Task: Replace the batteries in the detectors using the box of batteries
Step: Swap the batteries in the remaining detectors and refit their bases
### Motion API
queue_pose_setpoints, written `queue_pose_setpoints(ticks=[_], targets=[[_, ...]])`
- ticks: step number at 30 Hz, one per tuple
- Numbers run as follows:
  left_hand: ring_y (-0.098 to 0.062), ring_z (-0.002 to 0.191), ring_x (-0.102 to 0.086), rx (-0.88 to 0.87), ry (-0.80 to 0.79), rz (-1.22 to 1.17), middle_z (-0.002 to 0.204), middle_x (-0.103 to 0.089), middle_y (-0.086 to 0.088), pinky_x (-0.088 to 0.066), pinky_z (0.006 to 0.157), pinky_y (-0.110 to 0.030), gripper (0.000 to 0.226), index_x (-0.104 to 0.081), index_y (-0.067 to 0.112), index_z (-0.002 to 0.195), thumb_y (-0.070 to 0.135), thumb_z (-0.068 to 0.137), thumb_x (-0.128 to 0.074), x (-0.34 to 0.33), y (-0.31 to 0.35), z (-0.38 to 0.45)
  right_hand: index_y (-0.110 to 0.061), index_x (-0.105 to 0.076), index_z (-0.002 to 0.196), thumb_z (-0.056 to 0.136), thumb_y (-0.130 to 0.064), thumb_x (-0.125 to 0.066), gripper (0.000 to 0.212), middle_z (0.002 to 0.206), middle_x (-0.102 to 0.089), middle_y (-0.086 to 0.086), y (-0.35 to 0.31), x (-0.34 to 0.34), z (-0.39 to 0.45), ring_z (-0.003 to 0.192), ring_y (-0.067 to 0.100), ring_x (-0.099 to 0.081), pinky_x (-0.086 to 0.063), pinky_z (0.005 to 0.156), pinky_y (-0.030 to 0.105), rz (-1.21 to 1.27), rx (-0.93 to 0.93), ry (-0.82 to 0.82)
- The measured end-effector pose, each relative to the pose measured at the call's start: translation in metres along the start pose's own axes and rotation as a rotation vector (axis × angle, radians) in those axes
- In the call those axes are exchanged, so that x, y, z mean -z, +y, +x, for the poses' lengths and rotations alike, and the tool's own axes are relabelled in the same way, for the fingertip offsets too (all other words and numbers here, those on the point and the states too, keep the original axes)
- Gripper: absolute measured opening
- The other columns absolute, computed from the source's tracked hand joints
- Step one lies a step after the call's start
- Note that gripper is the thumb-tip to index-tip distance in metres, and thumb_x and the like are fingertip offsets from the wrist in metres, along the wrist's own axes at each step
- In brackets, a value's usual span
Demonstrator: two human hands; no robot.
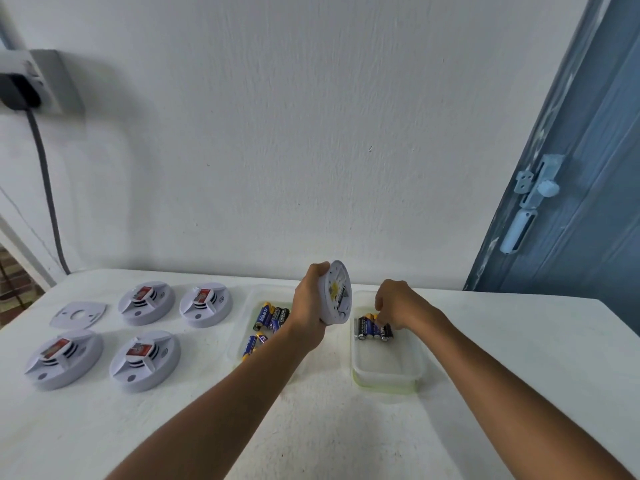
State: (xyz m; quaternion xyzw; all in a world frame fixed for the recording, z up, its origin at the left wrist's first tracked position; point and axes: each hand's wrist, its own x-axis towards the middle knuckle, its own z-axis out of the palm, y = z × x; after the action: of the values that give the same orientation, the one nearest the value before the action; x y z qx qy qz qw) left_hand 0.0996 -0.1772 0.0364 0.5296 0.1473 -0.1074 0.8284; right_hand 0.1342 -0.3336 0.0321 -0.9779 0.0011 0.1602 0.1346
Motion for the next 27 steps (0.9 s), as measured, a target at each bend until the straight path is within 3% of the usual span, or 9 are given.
queue_pose_setpoints(ticks=[4,7,13,15,17,18,21,24,27], targets=[[-0.028,0.104,-0.059,0.0,-0.029,-0.011,0.116,-0.062,-0.015,-0.045,0.097,-0.043,0.037,-0.062,0.015,0.116,0.04,0.093,-0.048,0.001,0.0,-0.002,-0.002,-0.064,0.108,0.08,-0.003,-0.069,0.028,0.108,-0.063,0.013,0.006,-0.015,-0.001,0.09,0.026,-0.064,-0.047,0.066,0.026,-0.02,0.013,0.056],[-0.028,0.106,-0.058,-0.001,-0.033,-0.022,0.116,-0.061,-0.015,-0.044,0.099,-0.043,0.036,-0.062,0.014,0.116,0.039,0.094,-0.047,0.002,-0.001,-0.003,-0.005,-0.061,0.083,0.084,-0.002,-0.062,0.003,0.089,-0.059,0.011,0.004,-0.017,-0.001,0.078,0.025,-0.058,-0.04,0.057,0.023,-0.025,0.049,0.11],[-0.028,0.105,-0.056,0.037,-0.014,-0.048,0.115,-0.06,-0.014,-0.044,0.094,-0.041,0.043,-0.06,0.012,0.123,0.039,0.092,-0.049,0.003,-0.002,-0.004,-0.012,-0.033,0.061,0.084,0.005,-0.051,0.033,0.064,-0.039,0.002,-0.003,-0.028,-0.007,0.067,0.022,-0.05,-0.028,0.044,0.022,-0.133,0.078,0.133],[-0.028,0.105,-0.056,0.035,-0.011,-0.044,0.114,-0.06,-0.014,-0.044,0.094,-0.041,0.041,-0.061,0.012,0.121,0.039,0.092,-0.05,0.003,-0.003,-0.004,-0.01,-0.037,0.064,0.085,0.006,-0.048,0.029,0.074,-0.051,0.006,-0.006,-0.028,-0.011,0.08,0.027,-0.057,-0.034,0.049,0.024,-0.131,0.091,0.136],[-0.028,0.103,-0.057,0.03,-0.016,-0.055,0.112,-0.061,-0.014,-0.043,0.097,-0.042,0.038,-0.061,0.012,0.117,0.039,0.092,-0.05,0.005,-0.003,-0.004,-0.002,-0.057,0.086,0.085,0.007,-0.048,0.013,0.099,-0.061,0.014,-0.005,-0.025,-0.013,0.094,0.03,-0.062,-0.046,0.063,0.028,-0.054,0.091,0.187],[-0.028,0.102,-0.057,0.029,-0.025,-0.065,0.111,-0.061,-0.013,-0.043,0.098,-0.042,0.037,-0.061,0.012,0.116,0.039,0.093,-0.049,0.007,-0.003,-0.004,-0.001,-0.061,0.099,0.085,0.007,-0.048,0.021,0.107,-0.061,0.015,-0.004,-0.022,-0.014,0.096,0.03,-0.062,-0.051,0.07,0.031,0.035,0.086,0.23],[-0.028,0.104,-0.058,0.035,-0.058,-0.087,0.11,-0.062,-0.013,-0.042,0.101,-0.045,0.039,-0.06,0.013,0.116,0.041,0.094,-0.046,0.011,-0.002,-0.005,-0.008,-0.068,0.105,0.086,-0.002,-0.057,0.023,0.106,-0.067,0.008,-0.004,-0.009,-0.017,0.089,0.02,-0.065,-0.055,0.08,0.034,0.348,0.249,0.35],[-0.028,0.109,-0.059,0.04,-0.121,-0.102,0.114,-0.065,-0.013,-0.042,0.102,-0.047,0.046,-0.058,0.011,0.123,0.043,0.095,-0.038,0.013,-0.003,-0.005,-0.018,-0.068,0.108,0.082,-0.016,-0.072,0.027,0.107,-0.066,-0.009,-0.013,0.001,-0.033,0.092,0.004,-0.063,-0.055,0.08,0.027,0.588,0.451,0.242],[-0.023,0.087,-0.062,0.04,-0.183,-0.159,0.085,-0.071,-0.008,-0.046,0.085,-0.04,0.045,-0.062,0.008,0.105,0.043,0.095,-0.034,0.014,-0.003,-0.007,-0.019,-0.066,0.113,0.077,-0.019,-0.077,0.038,0.114,-0.062,-0.012,-0.021,-0.003,-0.045,0.102,0.003,-0.059,-0.056,0.079,0.024,0.601,0.509,0.221]])
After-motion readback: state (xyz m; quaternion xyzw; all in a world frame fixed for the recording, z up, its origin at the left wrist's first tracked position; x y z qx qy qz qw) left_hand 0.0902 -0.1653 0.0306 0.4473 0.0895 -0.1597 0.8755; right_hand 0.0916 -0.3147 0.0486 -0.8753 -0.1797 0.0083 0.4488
